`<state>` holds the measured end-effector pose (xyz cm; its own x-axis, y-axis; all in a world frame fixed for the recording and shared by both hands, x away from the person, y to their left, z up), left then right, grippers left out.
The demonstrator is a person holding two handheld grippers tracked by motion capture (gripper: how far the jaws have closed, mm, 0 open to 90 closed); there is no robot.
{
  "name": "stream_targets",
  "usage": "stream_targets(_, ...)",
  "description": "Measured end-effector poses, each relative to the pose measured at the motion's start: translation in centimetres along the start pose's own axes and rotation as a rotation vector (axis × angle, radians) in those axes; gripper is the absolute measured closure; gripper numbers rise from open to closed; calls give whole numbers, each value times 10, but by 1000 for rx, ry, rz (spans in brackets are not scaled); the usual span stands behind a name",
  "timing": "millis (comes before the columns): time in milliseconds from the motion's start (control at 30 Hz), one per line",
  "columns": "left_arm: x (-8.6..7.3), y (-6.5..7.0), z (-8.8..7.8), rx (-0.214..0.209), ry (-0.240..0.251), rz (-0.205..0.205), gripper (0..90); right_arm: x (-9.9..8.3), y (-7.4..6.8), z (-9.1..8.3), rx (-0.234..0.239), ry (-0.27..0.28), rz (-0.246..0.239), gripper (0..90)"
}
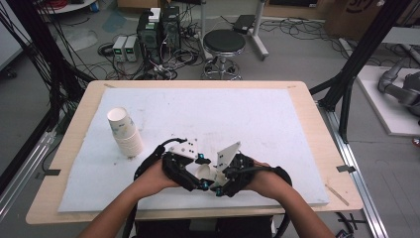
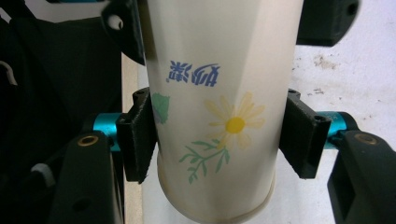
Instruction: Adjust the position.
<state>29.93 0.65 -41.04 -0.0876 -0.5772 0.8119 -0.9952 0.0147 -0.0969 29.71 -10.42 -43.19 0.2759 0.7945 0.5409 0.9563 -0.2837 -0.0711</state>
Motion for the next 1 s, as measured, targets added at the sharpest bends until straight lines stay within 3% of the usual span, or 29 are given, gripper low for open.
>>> stream_targets(267,-2,3,2,-11,-19,15,371,-1,-1,1,4,-25,-6,351)
stream_targets(367,-1,3,-1,2,9,22,373,-1,0,0,-4,-9,-8,308)
stream_targets(400,-1,3,-2,10,28,23,374,0,1,-2,-11,17,-6,261)
stream_targets(433,-2,3,-4,17,41,21,375,2,3,-7,-12,91,45,202)
stream_targets(500,-3,2,-7,30,65,13,375,2,4,-9,0,117,59,202)
stream_targets(700,-8,0,-16,81,171,-18,375,0,9,-31,10,330,139,202)
stream_targets(833,-11,1,-20,121,205,-18,373,-3,10,-41,-3,427,167,201)
stream_targets(1000,-15,3,-27,172,298,-19,373,-10,10,-47,-23,508,197,197)
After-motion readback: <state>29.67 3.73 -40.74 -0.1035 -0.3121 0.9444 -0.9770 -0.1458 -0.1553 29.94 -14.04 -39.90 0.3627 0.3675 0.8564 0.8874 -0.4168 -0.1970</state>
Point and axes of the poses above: each handheld gripper's, and its own axes: z roughly forward along the jaws, x roughly out of its top, y roughly to its right, the point moved 7 cm from there along z, roughly forward along the jaws, and after that the axes turned 15 degrees about z, right-handed, at the moved point
